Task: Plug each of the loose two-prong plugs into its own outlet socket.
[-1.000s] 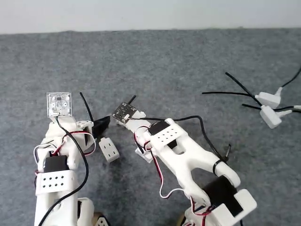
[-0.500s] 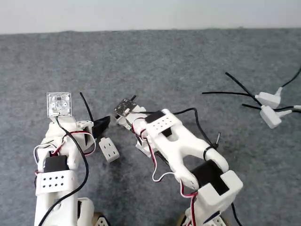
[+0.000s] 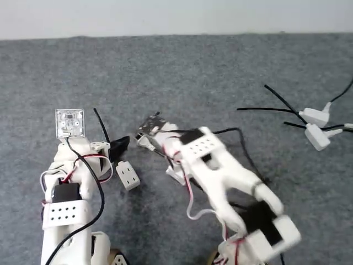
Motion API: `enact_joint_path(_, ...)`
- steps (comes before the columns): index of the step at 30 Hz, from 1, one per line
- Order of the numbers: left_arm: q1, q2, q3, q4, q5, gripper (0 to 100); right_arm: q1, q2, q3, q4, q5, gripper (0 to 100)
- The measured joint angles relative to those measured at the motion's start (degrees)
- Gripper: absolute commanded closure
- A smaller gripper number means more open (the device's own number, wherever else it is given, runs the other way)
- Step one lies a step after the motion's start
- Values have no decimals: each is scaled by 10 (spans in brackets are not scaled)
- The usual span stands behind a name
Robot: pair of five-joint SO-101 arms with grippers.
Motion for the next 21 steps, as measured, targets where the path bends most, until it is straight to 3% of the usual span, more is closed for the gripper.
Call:
enact_joint_path(13, 18, 0, 2, -5, 0, 592, 52, -470, 148, 59, 2, 989)
enact_joint_path(21, 9, -4, 2, -5, 0, 592, 52, -519, 148, 85, 7, 989)
